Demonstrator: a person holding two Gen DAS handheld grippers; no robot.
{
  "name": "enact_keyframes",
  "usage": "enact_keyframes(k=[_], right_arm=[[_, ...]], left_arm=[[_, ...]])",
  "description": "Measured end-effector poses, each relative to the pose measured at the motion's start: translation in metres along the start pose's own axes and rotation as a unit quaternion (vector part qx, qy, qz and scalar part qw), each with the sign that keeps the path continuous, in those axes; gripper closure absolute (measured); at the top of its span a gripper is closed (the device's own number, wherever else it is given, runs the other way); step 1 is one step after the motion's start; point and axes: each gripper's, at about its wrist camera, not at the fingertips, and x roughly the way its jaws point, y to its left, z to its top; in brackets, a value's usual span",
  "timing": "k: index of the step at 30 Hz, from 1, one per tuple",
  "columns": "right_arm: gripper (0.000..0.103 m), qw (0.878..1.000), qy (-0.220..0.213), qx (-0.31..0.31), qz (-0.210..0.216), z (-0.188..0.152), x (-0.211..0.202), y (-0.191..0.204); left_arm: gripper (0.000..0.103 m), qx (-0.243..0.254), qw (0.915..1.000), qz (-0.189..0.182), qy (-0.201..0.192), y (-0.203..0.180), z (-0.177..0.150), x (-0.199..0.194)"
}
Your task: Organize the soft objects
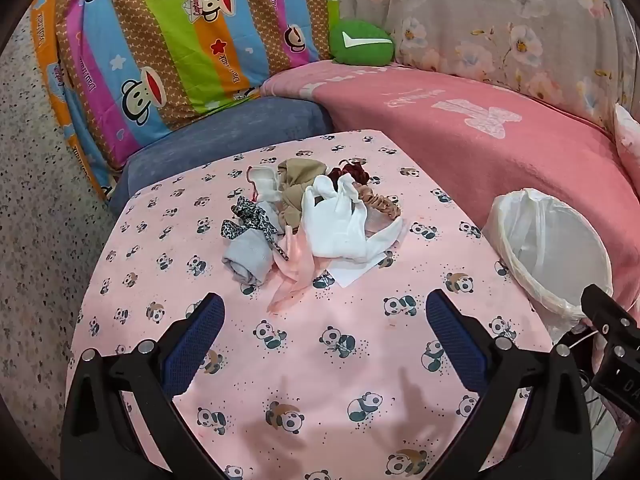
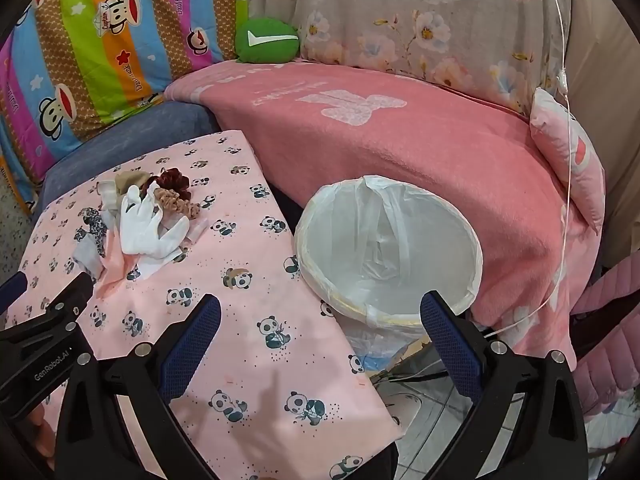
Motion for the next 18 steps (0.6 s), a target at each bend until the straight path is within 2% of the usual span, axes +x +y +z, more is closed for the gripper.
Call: enact_keyframes(k=[18], right_arm=[[0.005,1.0,-0.002,-0.003,0.0,0.0036,-0.0009,0.0027]], left_arm=[[0.007,-0.001,1.0,0.002,-0.004,-0.0003,0.0037,-0.0016]])
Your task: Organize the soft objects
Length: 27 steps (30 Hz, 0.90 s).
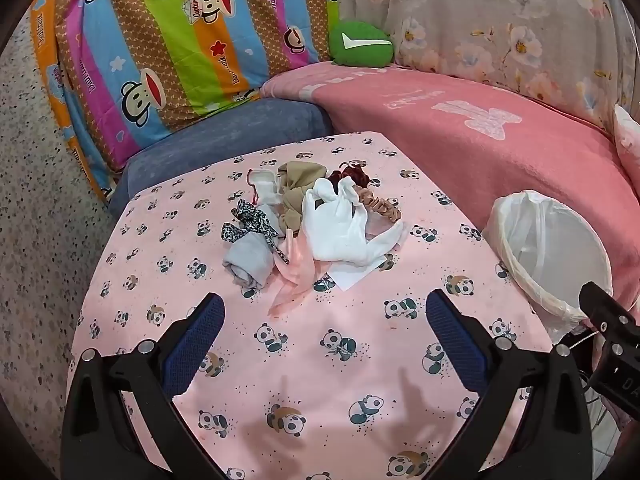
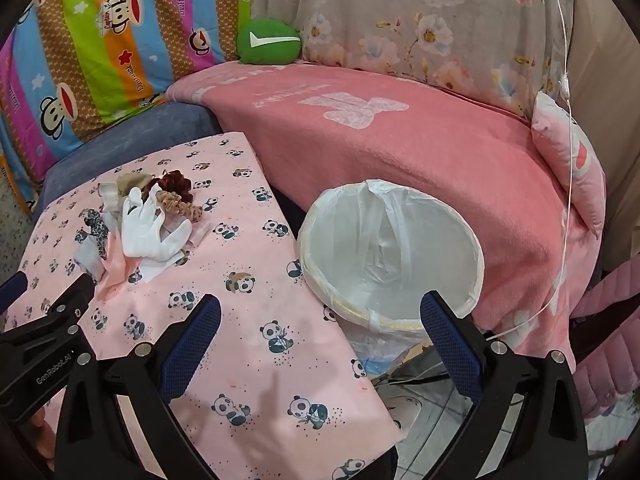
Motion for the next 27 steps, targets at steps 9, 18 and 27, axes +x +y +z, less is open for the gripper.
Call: enact_keyframes(k=[9,18,27], right_arm=[[0.005,1.0,0.001,0.002,0.0,0.0017,0.0029,0.0],[0.005,1.0,0.001,0.002,0.0,0.0013,0.0026,-0.0002],[0.005,1.0,0.0,0.002,0.0,0.0019,0.0026,-0.0011]], left_arm=[[0.007,0.0,1.0,0.001,0.0,0.0003,0.0018,-0.0003],[0.007,-0.004,1.0,0.001,0.004,0.0018,0.002,0.0019],[0.007,0.002,1.0,-0.005,-0.004,-0.0011,-0.0006,-0.0007]])
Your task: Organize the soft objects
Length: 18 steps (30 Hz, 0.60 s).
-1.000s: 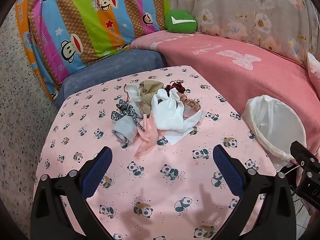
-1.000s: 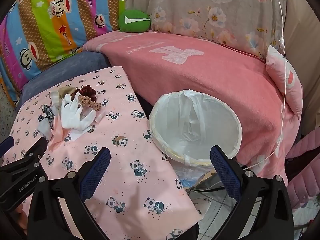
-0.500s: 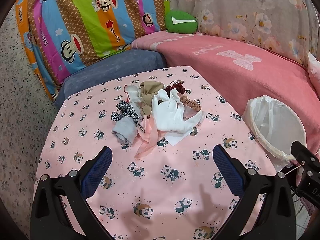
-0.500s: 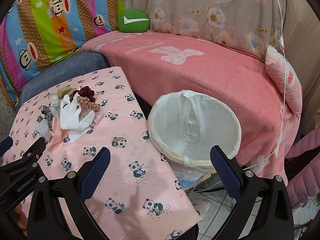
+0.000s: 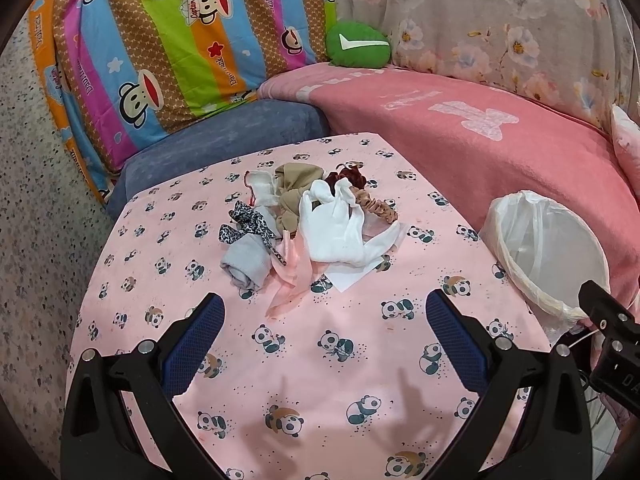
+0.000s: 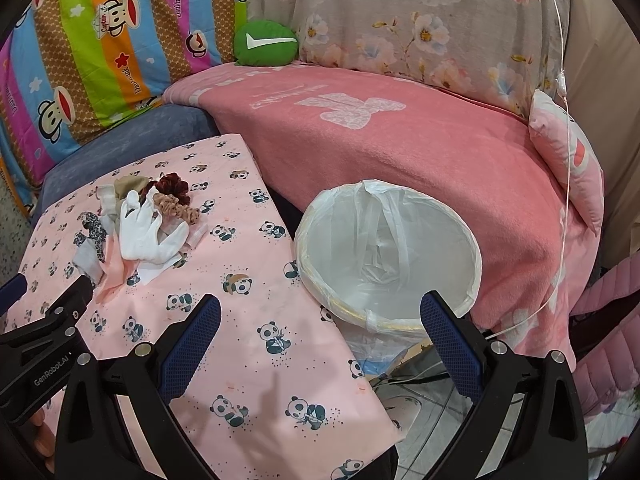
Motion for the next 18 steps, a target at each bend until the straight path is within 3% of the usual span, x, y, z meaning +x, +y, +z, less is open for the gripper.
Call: enact_keyframes(k=[18], right_arm=[[0.005,1.0,-0.001,0.002,0.0,0.0008,-0.0001,-0.0013]], left_arm=[[0.007,0.001,1.0,-0.002,-0.008,-0.0024,0.002,-0.0037]])
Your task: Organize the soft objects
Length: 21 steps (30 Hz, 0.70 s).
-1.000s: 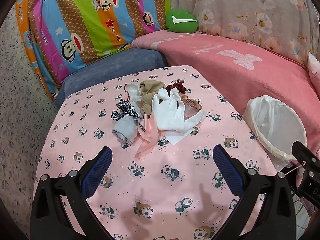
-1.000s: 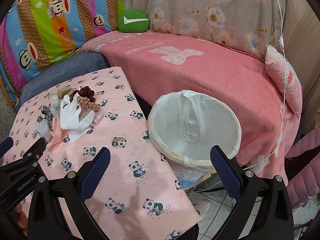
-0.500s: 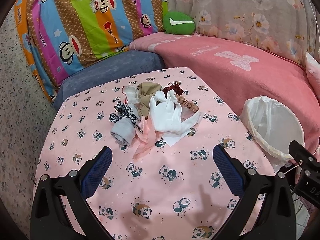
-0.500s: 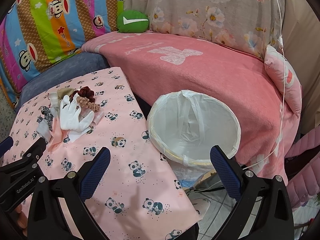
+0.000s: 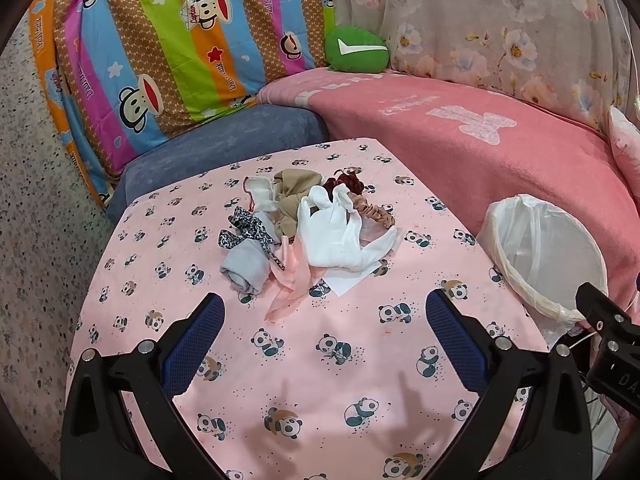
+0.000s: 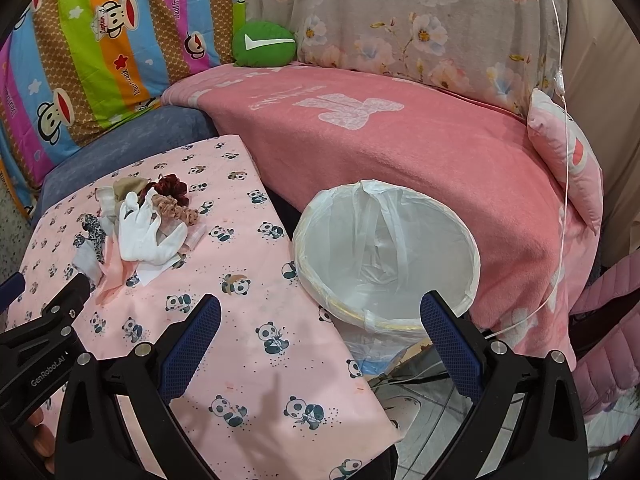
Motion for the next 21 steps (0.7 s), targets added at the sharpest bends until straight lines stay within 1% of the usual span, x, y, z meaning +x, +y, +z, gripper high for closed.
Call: enact_keyframes(k=[21], right_arm=[[0.005,1.0,-0.005,0.012,-0.002,0.0,0.002,-0.015]], left_arm=[[0.007,0.009,0.9996,-0.017,-0.02,-0.016,0.005,-0.004]])
